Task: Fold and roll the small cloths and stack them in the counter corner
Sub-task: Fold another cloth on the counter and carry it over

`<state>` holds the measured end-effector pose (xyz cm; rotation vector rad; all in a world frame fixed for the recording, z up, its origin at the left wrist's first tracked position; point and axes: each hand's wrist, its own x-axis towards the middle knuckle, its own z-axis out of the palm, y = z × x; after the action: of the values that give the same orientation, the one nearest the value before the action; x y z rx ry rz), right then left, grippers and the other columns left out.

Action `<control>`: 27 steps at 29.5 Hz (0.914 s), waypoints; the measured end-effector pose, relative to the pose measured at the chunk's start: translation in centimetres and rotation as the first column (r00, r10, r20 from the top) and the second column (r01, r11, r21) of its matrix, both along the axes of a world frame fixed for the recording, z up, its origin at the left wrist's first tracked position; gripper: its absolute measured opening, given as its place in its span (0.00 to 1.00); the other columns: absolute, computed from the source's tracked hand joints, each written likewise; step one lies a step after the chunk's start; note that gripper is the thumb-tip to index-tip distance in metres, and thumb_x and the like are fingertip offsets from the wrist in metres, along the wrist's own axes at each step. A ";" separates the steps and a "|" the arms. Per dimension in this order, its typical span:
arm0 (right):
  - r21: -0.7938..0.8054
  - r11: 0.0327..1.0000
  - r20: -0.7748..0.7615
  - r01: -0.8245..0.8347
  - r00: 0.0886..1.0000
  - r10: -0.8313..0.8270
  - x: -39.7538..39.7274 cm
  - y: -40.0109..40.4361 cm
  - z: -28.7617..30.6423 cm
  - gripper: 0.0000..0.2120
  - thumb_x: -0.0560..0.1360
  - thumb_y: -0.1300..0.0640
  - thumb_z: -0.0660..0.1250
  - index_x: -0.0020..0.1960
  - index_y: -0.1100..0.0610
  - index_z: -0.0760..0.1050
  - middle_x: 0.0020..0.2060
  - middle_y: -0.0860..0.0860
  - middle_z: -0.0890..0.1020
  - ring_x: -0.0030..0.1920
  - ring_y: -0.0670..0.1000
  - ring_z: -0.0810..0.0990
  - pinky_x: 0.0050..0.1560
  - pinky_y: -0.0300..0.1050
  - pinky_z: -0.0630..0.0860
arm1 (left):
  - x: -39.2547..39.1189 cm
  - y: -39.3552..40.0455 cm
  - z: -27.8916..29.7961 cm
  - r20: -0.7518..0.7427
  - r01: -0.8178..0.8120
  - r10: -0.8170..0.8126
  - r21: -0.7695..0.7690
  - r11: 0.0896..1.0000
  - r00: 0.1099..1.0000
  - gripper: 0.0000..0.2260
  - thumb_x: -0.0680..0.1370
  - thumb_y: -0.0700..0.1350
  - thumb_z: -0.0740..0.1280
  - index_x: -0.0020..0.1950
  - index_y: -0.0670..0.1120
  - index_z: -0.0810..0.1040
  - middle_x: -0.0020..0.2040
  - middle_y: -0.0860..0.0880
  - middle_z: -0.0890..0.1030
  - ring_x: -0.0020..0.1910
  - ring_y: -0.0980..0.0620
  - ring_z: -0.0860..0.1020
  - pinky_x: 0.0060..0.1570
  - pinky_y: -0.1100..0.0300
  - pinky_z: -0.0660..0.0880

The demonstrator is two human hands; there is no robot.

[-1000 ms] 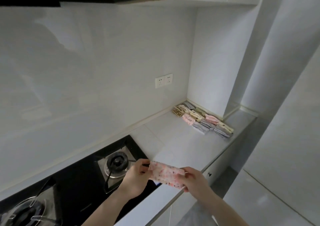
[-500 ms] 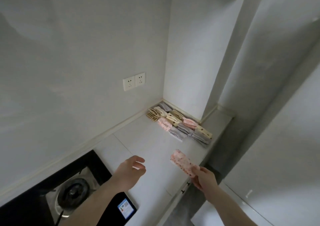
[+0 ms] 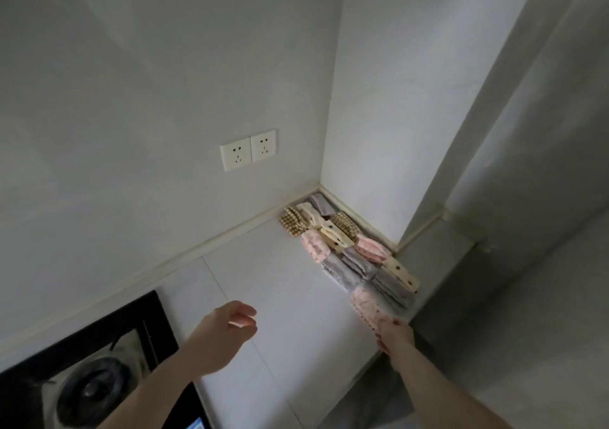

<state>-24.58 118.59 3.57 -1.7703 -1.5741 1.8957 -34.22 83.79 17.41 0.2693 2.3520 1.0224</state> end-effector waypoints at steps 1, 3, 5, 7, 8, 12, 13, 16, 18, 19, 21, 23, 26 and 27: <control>0.000 1.000 0.015 0.007 1.000 -0.007 -0.5 0.7 -0.4 0.17 0.81 0.60 0.66 0.68 0.65 0.74 0.59 0.64 0.81 0.55 0.63 0.80 0.49 0.52 0.80 | -0.2 0.7 -0.1 -0.001 -0.008 0.008 -0.002 1.000 1.000 0.07 0.80 0.46 0.70 0.55 0.57 0.79 0.52 0.57 0.84 0.49 0.58 0.83 0.47 0.65 0.77; 0.002 1.000 0.035 -0.015 0.999 0.015 -1.4 1.4 -0.1 0.15 0.81 0.62 0.67 0.65 0.68 0.75 0.57 0.63 0.81 0.52 0.60 0.79 0.56 0.53 0.78 | -0.5 2.1 -0.3 -0.002 -0.017 0.017 -0.011 1.000 1.000 0.07 0.80 0.46 0.70 0.55 0.57 0.79 0.51 0.57 0.84 0.48 0.60 0.83 0.46 0.67 0.77; 0.018 0.997 0.052 -0.074 0.996 0.073 -2.0 2.4 -0.4 0.06 0.81 0.62 0.67 0.52 0.66 0.76 0.45 0.57 0.81 0.43 0.56 0.77 0.51 0.50 0.75 | -0.7 3.3 -0.8 0.004 -0.031 0.031 -0.024 0.999 1.000 0.06 0.80 0.47 0.70 0.55 0.57 0.79 0.51 0.58 0.84 0.47 0.61 0.82 0.45 0.68 0.76; 0.050 0.993 0.072 -0.107 0.992 0.103 -2.7 3.2 -1.4 0.07 0.81 0.62 0.66 0.45 0.63 0.75 0.41 0.54 0.79 0.40 0.54 0.77 0.48 0.48 0.74 | -0.7 4.2 -1.4 0.008 -0.053 0.053 -0.034 0.998 0.999 0.06 0.80 0.47 0.70 0.55 0.58 0.79 0.50 0.59 0.84 0.47 0.62 0.82 0.46 0.68 0.76; 0.051 0.993 0.099 -0.104 0.990 0.098 -2.9 3.2 -1.6 0.05 0.81 0.61 0.66 0.49 0.64 0.77 0.45 0.57 0.81 0.44 0.58 0.79 0.50 0.48 0.76 | -0.6 4.4 -1.5 0.011 -0.058 0.059 -0.042 0.997 0.998 0.06 0.80 0.47 0.70 0.55 0.58 0.79 0.50 0.59 0.84 0.47 0.62 0.82 0.46 0.67 0.76; 0.134 0.977 0.285 -0.165 0.951 0.121 -3.9 4.7 -4.2 0.19 0.80 0.59 0.67 0.69 0.64 0.73 0.64 0.64 0.79 0.62 0.66 0.78 0.63 0.54 0.77 | -0.2 5.5 -2.5 0.043 -0.092 0.095 -0.067 0.993 0.994 0.07 0.79 0.47 0.70 0.54 0.59 0.79 0.50 0.59 0.84 0.46 0.61 0.82 0.48 0.65 0.77; 0.151 0.970 0.308 -0.193 0.941 0.139 -4.1 4.8 -4.2 0.18 0.80 0.60 0.66 0.68 0.64 0.73 0.64 0.65 0.79 0.63 0.66 0.78 0.62 0.54 0.76 | -0.1 5.6 -2.6 0.048 -0.101 0.104 -0.071 0.992 0.993 0.07 0.79 0.47 0.71 0.54 0.59 0.79 0.50 0.59 0.84 0.46 0.62 0.82 0.49 0.64 0.78; 0.237 0.942 0.339 -0.237 0.929 0.149 -4.6 5.1 -4.0 0.17 0.80 0.60 0.65 0.67 0.65 0.73 0.64 0.66 0.78 0.64 0.67 0.78 0.63 0.55 0.76 | 0.2 5.3 -2.8 0.051 -0.130 0.135 -0.088 0.988 0.990 0.07 0.78 0.45 0.71 0.53 0.58 0.80 0.49 0.58 0.85 0.43 0.62 0.82 0.50 0.61 0.78; 0.295 0.914 0.390 -0.279 0.908 0.152 -4.7 4.8 -3.8 0.21 0.79 0.58 0.67 0.69 0.64 0.71 0.66 0.66 0.76 0.65 0.67 0.76 0.66 0.57 0.75 | 0.5 4.8 -2.7 0.056 -0.146 0.152 -0.094 0.985 0.987 0.07 0.79 0.45 0.71 0.53 0.58 0.80 0.49 0.58 0.85 0.44 0.62 0.83 0.48 0.61 0.79; 0.331 0.892 0.420 -0.309 0.894 0.154 -4.6 4.3 -3.4 0.25 0.77 0.57 0.69 0.72 0.63 0.69 0.68 0.66 0.74 0.67 0.67 0.74 0.67 0.58 0.73 | 0.7 4.5 -2.7 0.053 -0.156 0.161 -0.093 0.983 0.986 0.07 0.79 0.45 0.71 0.54 0.57 0.80 0.49 0.58 0.85 0.44 0.61 0.83 0.47 0.61 0.79; 0.448 0.790 0.442 -0.419 0.872 0.212 -4.2 3.1 -2.6 0.32 0.75 0.56 0.71 0.75 0.61 0.66 0.70 0.64 0.71 0.68 0.67 0.72 0.69 0.60 0.70 | 1.3 3.5 -2.6 0.044 -0.182 0.186 -0.085 0.980 0.982 0.07 0.79 0.45 0.71 0.54 0.57 0.80 0.50 0.58 0.84 0.45 0.60 0.83 0.45 0.62 0.79; 0.562 0.639 0.421 -0.525 0.847 0.325 -4.1 1.2 -2.3 0.30 0.72 0.56 0.73 0.72 0.59 0.69 0.69 0.62 0.72 0.66 0.64 0.73 0.65 0.61 0.74 | 2.3 2.0 -2.6 0.044 -0.217 0.220 -0.072 0.973 0.974 0.07 0.79 0.45 0.71 0.54 0.57 0.80 0.50 0.58 0.85 0.46 0.59 0.83 0.44 0.62 0.78; 0.627 0.496 0.359 -0.601 0.788 0.500 -4.2 -3.4 -2.1 0.26 0.73 0.57 0.74 0.69 0.56 0.73 0.67 0.58 0.74 0.64 0.61 0.75 0.61 0.58 0.77 | 4.8 -1.2 -2.8 0.053 -0.289 0.293 -0.066 0.955 0.955 0.08 0.78 0.44 0.72 0.53 0.56 0.81 0.48 0.56 0.86 0.47 0.55 0.84 0.48 0.56 0.80; 0.635 0.457 0.320 -0.623 0.751 0.578 -4.0 -5.5 -1.7 0.25 0.73 0.58 0.74 0.68 0.56 0.72 0.66 0.58 0.75 0.64 0.61 0.76 0.60 0.58 0.77 | 6.0 -2.5 -2.8 0.055 -0.311 0.314 -0.061 0.949 0.948 0.08 0.78 0.43 0.72 0.53 0.56 0.81 0.48 0.55 0.86 0.47 0.54 0.84 0.51 0.54 0.80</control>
<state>-28.62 113.08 1.87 -0.9590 -2.7301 1.0291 -28.26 81.32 14.61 -0.1613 2.4068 1.0926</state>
